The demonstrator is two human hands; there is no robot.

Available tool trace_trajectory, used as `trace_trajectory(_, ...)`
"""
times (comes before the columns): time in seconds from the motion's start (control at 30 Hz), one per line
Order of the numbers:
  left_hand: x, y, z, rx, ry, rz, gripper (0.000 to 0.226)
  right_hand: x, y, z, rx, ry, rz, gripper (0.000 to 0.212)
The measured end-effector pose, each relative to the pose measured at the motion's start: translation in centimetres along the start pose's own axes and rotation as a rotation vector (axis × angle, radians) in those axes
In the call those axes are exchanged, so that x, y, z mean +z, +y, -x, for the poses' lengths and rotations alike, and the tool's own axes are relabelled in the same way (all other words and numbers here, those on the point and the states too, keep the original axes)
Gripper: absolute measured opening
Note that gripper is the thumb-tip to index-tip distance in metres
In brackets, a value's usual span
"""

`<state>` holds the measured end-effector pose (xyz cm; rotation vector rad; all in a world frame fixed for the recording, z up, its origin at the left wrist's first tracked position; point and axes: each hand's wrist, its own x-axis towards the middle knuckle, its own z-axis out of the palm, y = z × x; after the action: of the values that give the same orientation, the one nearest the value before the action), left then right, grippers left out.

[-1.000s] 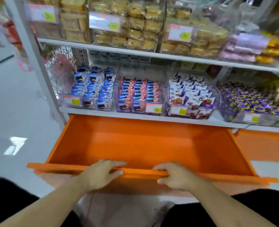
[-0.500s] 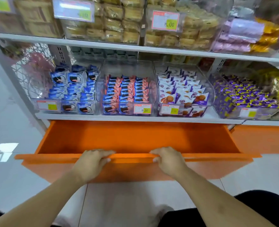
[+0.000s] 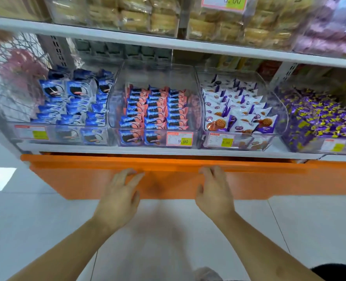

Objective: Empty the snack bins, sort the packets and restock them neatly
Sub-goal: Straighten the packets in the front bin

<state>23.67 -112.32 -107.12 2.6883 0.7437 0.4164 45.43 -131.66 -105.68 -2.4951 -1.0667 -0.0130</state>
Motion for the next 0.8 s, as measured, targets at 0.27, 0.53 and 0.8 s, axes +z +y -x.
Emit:
trace_trajectory(0.27,2.5,-1.2,-2.9,-0.212,-0.187,-0.071,0.089,1.8,3.3,-1.4,0.115,-0.286,-0.041,0.084)
trace_trajectory(0.53,4.0,-1.2,-3.5,-0.258,-0.198,-0.08,0.096,1.1,2.8,-2.1,0.178,-0.216,0.104,0.081)
trace_trajectory(0.8,1.0,2.1,-4.4,-0.253,-0.273,-0.067,0.086,-2.9,0.8,-3.5,0.186,-0.403,0.027,0.082)
